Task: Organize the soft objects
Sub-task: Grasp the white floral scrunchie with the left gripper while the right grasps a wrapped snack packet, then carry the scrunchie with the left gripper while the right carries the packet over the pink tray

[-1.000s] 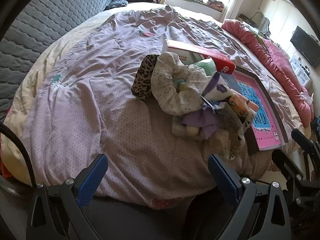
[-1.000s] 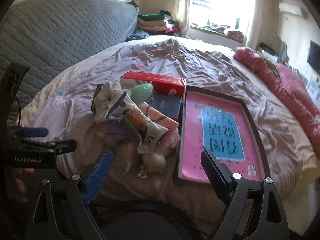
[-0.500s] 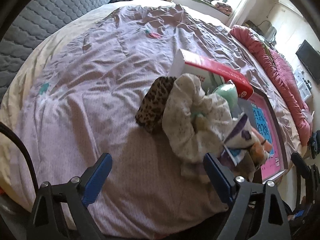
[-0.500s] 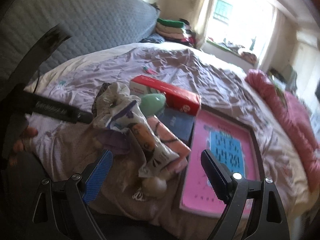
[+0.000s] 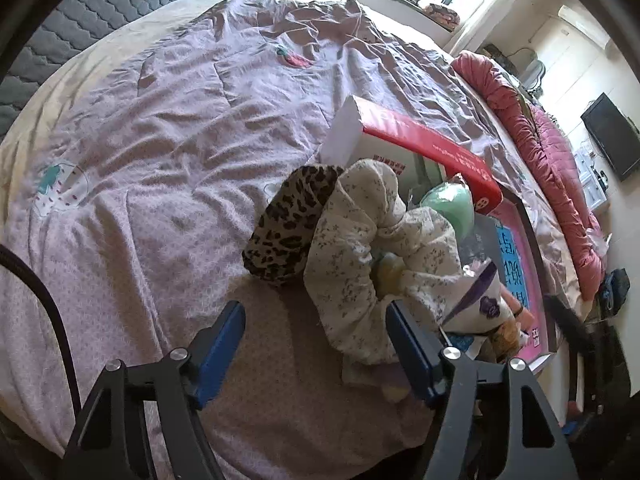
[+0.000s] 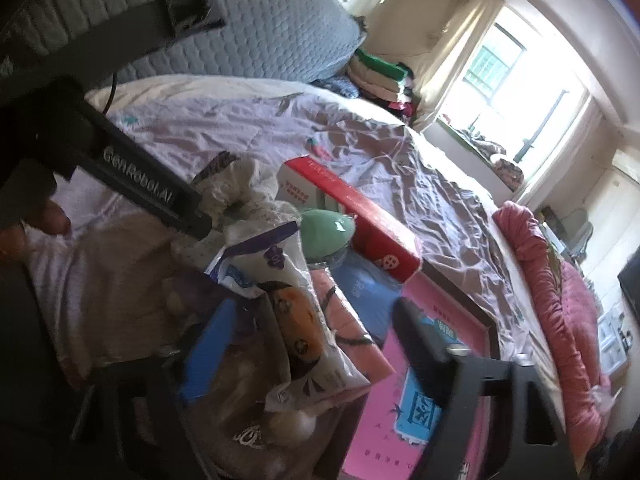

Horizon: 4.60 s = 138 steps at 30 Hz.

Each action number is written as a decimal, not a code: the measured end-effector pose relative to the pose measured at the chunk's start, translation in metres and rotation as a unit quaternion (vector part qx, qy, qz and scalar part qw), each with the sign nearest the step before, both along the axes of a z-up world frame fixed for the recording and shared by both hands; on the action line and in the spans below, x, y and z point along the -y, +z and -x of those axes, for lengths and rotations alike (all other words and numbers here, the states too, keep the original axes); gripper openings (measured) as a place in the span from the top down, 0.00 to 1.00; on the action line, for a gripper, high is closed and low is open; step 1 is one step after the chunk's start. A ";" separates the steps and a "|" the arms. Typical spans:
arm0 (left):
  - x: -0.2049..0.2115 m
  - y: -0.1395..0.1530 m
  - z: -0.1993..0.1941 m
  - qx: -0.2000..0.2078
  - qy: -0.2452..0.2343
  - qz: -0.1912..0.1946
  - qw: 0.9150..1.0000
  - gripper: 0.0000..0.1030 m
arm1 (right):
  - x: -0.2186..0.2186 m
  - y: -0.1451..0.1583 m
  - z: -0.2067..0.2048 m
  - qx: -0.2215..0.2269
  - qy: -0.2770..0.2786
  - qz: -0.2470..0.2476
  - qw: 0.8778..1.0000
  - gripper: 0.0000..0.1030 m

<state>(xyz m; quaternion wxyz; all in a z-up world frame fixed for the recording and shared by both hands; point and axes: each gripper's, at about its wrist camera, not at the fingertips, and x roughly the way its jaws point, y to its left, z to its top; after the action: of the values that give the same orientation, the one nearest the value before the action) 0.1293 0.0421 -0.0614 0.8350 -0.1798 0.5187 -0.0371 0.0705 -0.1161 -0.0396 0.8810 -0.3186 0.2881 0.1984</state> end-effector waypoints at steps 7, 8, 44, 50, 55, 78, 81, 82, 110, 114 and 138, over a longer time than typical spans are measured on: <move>-0.001 0.000 -0.011 0.005 -0.003 0.020 1.000 0.40 | -0.003 -0.015 -0.012 -0.025 0.011 0.010 1.000 0.60; -0.001 0.000 -0.013 0.006 -0.002 0.017 1.000 0.40 | -0.002 -0.016 -0.014 -0.026 0.010 0.009 1.000 0.61; -0.001 0.048 0.025 0.092 -0.020 0.018 0.995 0.88 | 0.055 0.030 -0.005 -0.066 -0.054 -0.190 0.978 0.69; 0.015 0.066 0.036 0.108 -0.036 0.010 0.993 0.88 | 0.070 0.042 -0.002 -0.057 -0.070 -0.209 0.974 0.69; 0.033 0.079 0.043 0.121 -0.052 -0.001 0.991 0.88 | 0.083 0.052 0.005 -0.044 -0.080 -0.218 0.972 0.69; 0.130 0.116 0.052 0.138 -0.114 -0.029 0.984 0.88 | 0.167 0.073 0.019 -0.011 -0.168 -0.254 0.952 0.69; 0.145 0.119 0.049 0.141 -0.124 -0.030 0.982 0.88 | 0.184 0.076 0.018 -0.004 -0.188 -0.263 0.946 0.69; 0.150 0.120 0.047 0.141 -0.127 -0.031 0.981 0.88 | 0.188 0.077 0.018 -0.001 -0.192 -0.264 0.945 0.69; 0.253 0.073 0.017 0.085 -0.180 -0.059 0.978 0.88 | 0.270 0.062 0.001 -0.013 -0.272 -0.321 0.907 0.69; 0.260 0.063 0.011 0.080 -0.188 -0.065 0.977 0.88 | 0.274 0.058 -0.001 -0.019 -0.279 -0.321 0.905 0.69; 0.279 -0.002 -0.012 0.042 -0.216 -0.059 0.974 0.88 | 0.276 -0.009 -0.040 -0.112 -0.316 -0.281 0.899 0.69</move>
<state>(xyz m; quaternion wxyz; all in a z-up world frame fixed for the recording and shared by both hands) 0.1416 -0.2373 -0.0629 0.8374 -0.0127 0.5111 -0.1936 0.1108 -0.3922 -0.0486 0.9121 0.0741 0.4029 0.0172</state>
